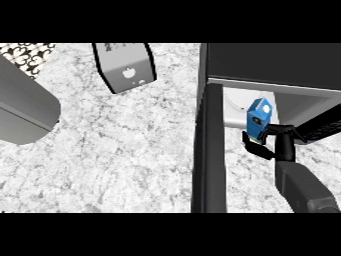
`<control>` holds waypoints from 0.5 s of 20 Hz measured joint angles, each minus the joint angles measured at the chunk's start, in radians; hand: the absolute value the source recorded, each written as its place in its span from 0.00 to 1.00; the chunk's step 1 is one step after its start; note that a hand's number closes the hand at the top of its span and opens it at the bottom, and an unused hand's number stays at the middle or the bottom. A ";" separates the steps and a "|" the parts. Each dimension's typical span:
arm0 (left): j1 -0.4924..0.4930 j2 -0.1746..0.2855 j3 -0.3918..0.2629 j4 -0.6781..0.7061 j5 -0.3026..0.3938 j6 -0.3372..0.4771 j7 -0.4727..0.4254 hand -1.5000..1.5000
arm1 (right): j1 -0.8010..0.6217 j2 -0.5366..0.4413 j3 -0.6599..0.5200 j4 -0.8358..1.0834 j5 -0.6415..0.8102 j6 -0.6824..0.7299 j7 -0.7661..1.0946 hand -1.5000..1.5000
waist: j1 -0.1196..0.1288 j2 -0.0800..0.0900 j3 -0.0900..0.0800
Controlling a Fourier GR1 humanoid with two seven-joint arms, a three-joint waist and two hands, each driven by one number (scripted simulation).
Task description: Pick up the milk, place it into the microwave and close the microwave
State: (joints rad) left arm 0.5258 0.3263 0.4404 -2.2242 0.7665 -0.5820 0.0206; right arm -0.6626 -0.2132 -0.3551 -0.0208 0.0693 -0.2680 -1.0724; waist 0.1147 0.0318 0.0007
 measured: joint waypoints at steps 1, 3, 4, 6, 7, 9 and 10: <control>-0.005 0.001 -0.002 0.004 -0.003 0.003 0.002 0.00 | -0.007 0.000 0.000 0.009 -0.001 0.002 0.001 0.00 | -0.002 0.001 -0.001; -0.014 0.005 -0.004 0.010 -0.006 0.002 0.004 0.00 | -0.013 -0.003 0.006 0.023 0.000 0.006 0.010 0.00 | -0.001 0.000 -0.004; -0.019 0.006 -0.007 0.011 -0.009 0.002 0.004 0.00 | -0.013 -0.005 0.012 0.022 0.004 0.002 0.015 0.00 | 0.000 0.000 -0.006; -0.028 0.010 -0.010 0.015 -0.012 0.003 0.007 0.00 | -0.013 -0.003 0.018 0.022 0.003 -0.006 0.027 0.00 | 0.000 -0.001 -0.007; -0.032 0.013 -0.012 0.016 -0.014 0.003 0.009 0.00 | -0.014 -0.002 0.021 0.022 0.004 -0.012 0.033 0.00 | 0.000 -0.002 -0.007; -0.041 0.016 -0.018 0.024 -0.018 0.004 0.013 0.00 | -0.019 0.005 0.020 0.022 -0.004 -0.034 0.049 0.00 | -0.003 -0.002 -0.009; -0.044 0.014 -0.021 0.026 -0.020 0.003 0.013 0.00 | -0.019 0.008 0.016 0.022 -0.011 -0.047 0.054 0.00 | -0.002 -0.003 -0.010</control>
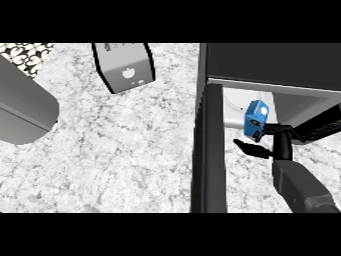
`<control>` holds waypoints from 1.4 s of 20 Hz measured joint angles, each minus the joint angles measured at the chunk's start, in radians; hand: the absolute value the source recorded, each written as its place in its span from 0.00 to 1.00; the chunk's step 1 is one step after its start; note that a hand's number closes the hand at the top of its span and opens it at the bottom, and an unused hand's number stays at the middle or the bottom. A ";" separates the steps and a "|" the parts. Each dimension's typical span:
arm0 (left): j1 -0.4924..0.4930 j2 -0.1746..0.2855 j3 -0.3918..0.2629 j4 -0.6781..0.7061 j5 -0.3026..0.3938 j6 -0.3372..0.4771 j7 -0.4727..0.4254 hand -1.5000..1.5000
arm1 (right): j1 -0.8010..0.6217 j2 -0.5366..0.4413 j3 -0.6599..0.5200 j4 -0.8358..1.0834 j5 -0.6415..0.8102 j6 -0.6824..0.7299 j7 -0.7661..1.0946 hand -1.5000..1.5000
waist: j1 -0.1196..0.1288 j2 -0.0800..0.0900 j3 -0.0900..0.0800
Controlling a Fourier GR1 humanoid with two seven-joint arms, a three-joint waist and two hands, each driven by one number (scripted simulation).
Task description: Pick up the milk, place it into the microwave and close the microwave
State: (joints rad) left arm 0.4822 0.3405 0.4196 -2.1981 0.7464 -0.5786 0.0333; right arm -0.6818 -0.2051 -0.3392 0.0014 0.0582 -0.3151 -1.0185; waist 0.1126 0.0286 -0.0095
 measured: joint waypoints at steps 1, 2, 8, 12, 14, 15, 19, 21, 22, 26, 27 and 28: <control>-0.003 0.000 -0.004 0.003 0.000 0.000 0.002 0.00 | -0.002 0.004 -0.003 0.000 -0.006 -0.014 0.005 0.00 | -0.001 0.000 0.000; -0.005 0.001 -0.007 0.006 -0.001 -0.001 0.003 0.00 | -0.004 0.007 -0.006 0.000 -0.013 -0.030 0.010 0.00 | -0.001 -0.001 -0.001; -0.021 0.009 -0.028 0.020 -0.009 -0.006 0.017 0.00 | -0.017 0.027 -0.020 0.000 -0.050 -0.110 0.030 0.00 | -0.007 0.000 -0.003; -0.026 0.010 -0.045 0.030 -0.017 -0.013 0.023 0.00 | -0.028 0.038 -0.027 0.000 -0.073 -0.160 0.041 0.00 | -0.013 0.001 0.000; -0.027 0.009 -0.052 0.035 -0.020 -0.014 0.027 0.00 | -0.035 0.045 -0.031 0.000 -0.083 -0.187 0.048 0.00 | -0.019 0.002 0.002; -0.028 0.008 -0.056 0.039 -0.020 -0.016 0.028 0.00 | -0.040 0.049 -0.032 0.000 -0.087 -0.199 0.053 0.00 | -0.023 0.002 0.004; -0.030 -0.004 -0.079 0.048 -0.033 -0.019 0.031 0.00 | -0.056 0.060 -0.032 0.000 -0.100 -0.233 0.068 0.00 | -0.036 0.003 0.011; -0.032 -0.011 -0.091 0.056 -0.044 -0.021 0.032 0.00 | -0.062 0.063 -0.026 0.000 -0.101 -0.241 0.076 0.00 | -0.043 0.003 0.014; -0.031 -0.016 -0.096 0.059 -0.051 -0.021 0.032 0.00 | -0.063 0.063 -0.021 0.000 -0.100 -0.243 0.080 0.00 | -0.044 0.003 0.016; -0.031 -0.037 -0.122 0.065 -0.079 -0.031 0.025 0.00 | -0.068 0.065 0.002 0.000 -0.091 -0.236 0.100 0.00 | -0.055 0.000 0.021; -0.030 -0.043 -0.128 0.068 -0.084 -0.036 0.021 0.00 | -0.069 0.065 0.011 0.000 -0.085 -0.225 0.106 0.00 | -0.058 -0.001 0.023; -0.032 -0.048 -0.137 0.070 -0.091 -0.043 0.017 0.00 | -0.070 0.064 0.020 0.000 -0.078 -0.212 0.110 0.00 | -0.062 -0.001 0.024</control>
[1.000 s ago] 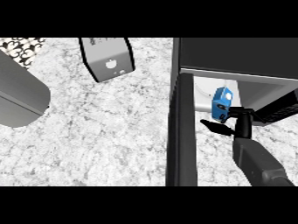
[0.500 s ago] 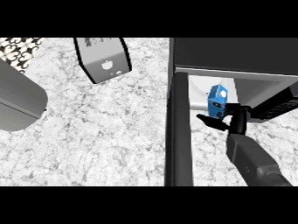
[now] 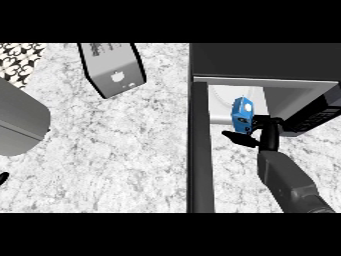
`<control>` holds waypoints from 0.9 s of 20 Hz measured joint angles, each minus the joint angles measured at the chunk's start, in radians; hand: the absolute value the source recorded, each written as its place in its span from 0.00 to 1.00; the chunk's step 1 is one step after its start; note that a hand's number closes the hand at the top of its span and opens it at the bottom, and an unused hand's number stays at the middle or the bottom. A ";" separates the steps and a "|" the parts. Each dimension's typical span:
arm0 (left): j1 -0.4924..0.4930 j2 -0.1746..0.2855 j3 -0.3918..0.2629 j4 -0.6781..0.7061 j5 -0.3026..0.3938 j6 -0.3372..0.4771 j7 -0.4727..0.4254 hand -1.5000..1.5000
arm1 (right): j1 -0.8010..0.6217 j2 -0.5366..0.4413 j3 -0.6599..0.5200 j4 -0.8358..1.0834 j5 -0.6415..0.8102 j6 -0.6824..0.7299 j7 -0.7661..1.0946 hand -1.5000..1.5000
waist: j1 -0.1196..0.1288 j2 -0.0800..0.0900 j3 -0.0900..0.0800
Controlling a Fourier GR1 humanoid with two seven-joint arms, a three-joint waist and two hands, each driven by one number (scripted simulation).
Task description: Pick up the milk, place it into the microwave and close the microwave
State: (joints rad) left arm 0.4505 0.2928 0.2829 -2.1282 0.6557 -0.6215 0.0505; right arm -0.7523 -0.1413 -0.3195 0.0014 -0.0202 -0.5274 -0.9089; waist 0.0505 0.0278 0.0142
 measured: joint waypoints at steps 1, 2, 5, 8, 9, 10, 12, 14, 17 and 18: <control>0.002 -0.007 -0.013 0.002 -0.006 -0.007 -0.002 0.00 | -0.001 -0.001 0.009 0.000 0.007 0.015 0.004 0.00 | -0.004 0.000 0.001; 0.002 -0.013 -0.025 -0.002 -0.010 -0.014 -0.004 0.00 | -0.002 -0.002 0.019 0.000 0.015 0.033 0.011 0.00 | -0.008 -0.001 0.002; 0.007 -0.029 -0.068 -0.003 -0.031 -0.043 -0.008 0.00 | -0.004 -0.007 0.044 0.000 0.037 0.112 0.019 0.00 | -0.022 0.000 -0.001; 0.015 -0.040 -0.113 -0.001 -0.054 -0.075 -0.006 0.00 | -0.009 -0.011 0.054 -0.001 0.045 0.224 0.021 0.00 | -0.037 0.000 0.000; 0.012 -0.042 -0.135 0.001 -0.065 -0.083 -0.001 0.00 | -0.014 -0.011 0.052 -0.001 0.041 0.266 0.023 0.00 | -0.043 0.000 0.001; 0.011 -0.044 -0.151 0.010 -0.076 -0.096 0.000 0.00 | -0.015 -0.011 0.049 -0.001 0.037 0.307 0.020 0.00 | -0.048 0.000 0.000; 0.003 -0.049 -0.177 0.024 -0.099 -0.112 0.003 0.00 | -0.020 -0.009 0.040 -0.001 0.025 0.391 0.020 0.00 | -0.060 -0.002 0.000; -0.002 -0.057 -0.201 0.044 -0.139 -0.135 -0.002 0.00 | -0.019 -0.007 0.030 -0.002 0.010 0.471 0.010 0.00 | -0.068 -0.006 0.000; -0.017 -0.089 -0.241 0.060 -0.216 -0.147 -0.012 0.00 | -0.014 -0.008 0.016 -0.008 -0.010 0.573 -0.008 0.00 | -0.073 -0.012 -0.001; -0.028 -0.100 -0.253 0.069 -0.247 -0.146 -0.015 0.00 | -0.009 -0.005 0.015 -0.011 -0.014 0.599 -0.019 0.00 | -0.078 -0.015 -0.002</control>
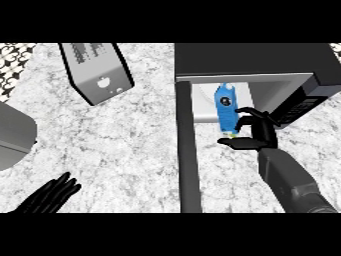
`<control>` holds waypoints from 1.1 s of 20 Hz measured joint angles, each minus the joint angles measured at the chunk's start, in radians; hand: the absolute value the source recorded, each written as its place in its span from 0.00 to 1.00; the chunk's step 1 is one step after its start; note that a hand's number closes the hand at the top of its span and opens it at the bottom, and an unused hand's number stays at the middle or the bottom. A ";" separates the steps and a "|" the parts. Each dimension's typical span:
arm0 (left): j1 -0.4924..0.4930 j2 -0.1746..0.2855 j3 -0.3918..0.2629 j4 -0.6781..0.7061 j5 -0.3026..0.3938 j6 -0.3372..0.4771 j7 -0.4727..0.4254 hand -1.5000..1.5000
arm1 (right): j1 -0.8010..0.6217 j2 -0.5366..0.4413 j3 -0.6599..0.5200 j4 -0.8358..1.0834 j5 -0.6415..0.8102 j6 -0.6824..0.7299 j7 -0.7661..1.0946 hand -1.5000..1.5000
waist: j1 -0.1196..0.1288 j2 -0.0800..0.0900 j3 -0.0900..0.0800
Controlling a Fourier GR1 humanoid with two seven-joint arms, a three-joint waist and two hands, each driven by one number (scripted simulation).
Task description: Pick up the milk, place it into the microwave and close the microwave
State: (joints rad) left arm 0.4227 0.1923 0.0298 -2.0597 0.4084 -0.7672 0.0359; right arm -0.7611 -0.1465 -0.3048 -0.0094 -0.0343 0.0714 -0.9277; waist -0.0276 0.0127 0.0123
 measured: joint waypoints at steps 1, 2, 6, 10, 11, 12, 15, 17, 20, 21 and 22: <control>-0.010 -0.012 -0.011 0.010 -0.032 0.003 -0.003 0.00 | 0.005 0.005 -0.001 -0.004 -0.003 0.021 -0.010 0.00 | -0.004 -0.004 -0.001; -0.015 -0.025 -0.017 0.026 -0.067 -0.004 -0.023 0.00 | 0.019 0.006 0.000 -0.011 -0.005 0.043 -0.026 0.00 | -0.004 -0.008 -0.004; -0.060 -0.076 -0.066 0.086 -0.192 0.004 -0.064 1.00 | 0.060 0.010 0.027 -0.032 0.012 0.093 -0.050 0.00 | -0.014 -0.022 -0.010; -0.093 -0.123 -0.116 0.117 -0.287 0.028 -0.098 1.00 | 0.127 0.012 0.066 -0.074 0.043 0.088 -0.070 0.00 | -0.021 -0.036 -0.018; -0.107 -0.129 -0.121 0.130 -0.307 0.033 -0.105 1.00 | 0.154 0.010 0.074 -0.086 0.048 0.088 -0.074 0.00 | -0.024 -0.038 -0.020; -0.115 -0.132 -0.127 0.146 -0.328 0.036 -0.116 1.00 | 0.180 0.008 0.082 -0.098 0.054 0.085 -0.077 0.00 | -0.027 -0.039 -0.020; -0.161 -0.153 -0.149 0.199 -0.389 0.063 -0.126 1.00 | 0.261 -0.014 0.100 -0.137 0.065 0.084 -0.085 0.00 | -0.038 -0.038 -0.020; -0.187 -0.166 -0.162 0.229 -0.429 0.084 -0.125 1.00 | 0.315 -0.039 0.103 -0.169 0.062 0.088 -0.087 0.00 | -0.046 -0.037 -0.020; -0.222 -0.164 -0.181 0.268 -0.479 0.091 -0.137 1.00 | 0.401 -0.053 0.103 -0.229 0.048 0.094 -0.093 0.00 | -0.050 -0.037 -0.020; -0.232 -0.169 -0.200 0.277 -0.505 0.099 -0.140 1.00 | 0.427 -0.058 0.104 -0.255 0.044 0.098 -0.095 0.00 | -0.050 -0.038 -0.021; -0.251 -0.174 -0.213 0.296 -0.527 0.108 -0.146 1.00 | 0.454 -0.062 0.108 -0.282 0.041 0.102 -0.096 0.00 | -0.051 -0.039 -0.023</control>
State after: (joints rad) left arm 0.1721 0.0180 -0.1834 -1.7637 -0.1186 -0.6587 -0.1101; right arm -0.3070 -0.2087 -0.1969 -0.2918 0.0068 0.1737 -1.0240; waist -0.0787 -0.0266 -0.0103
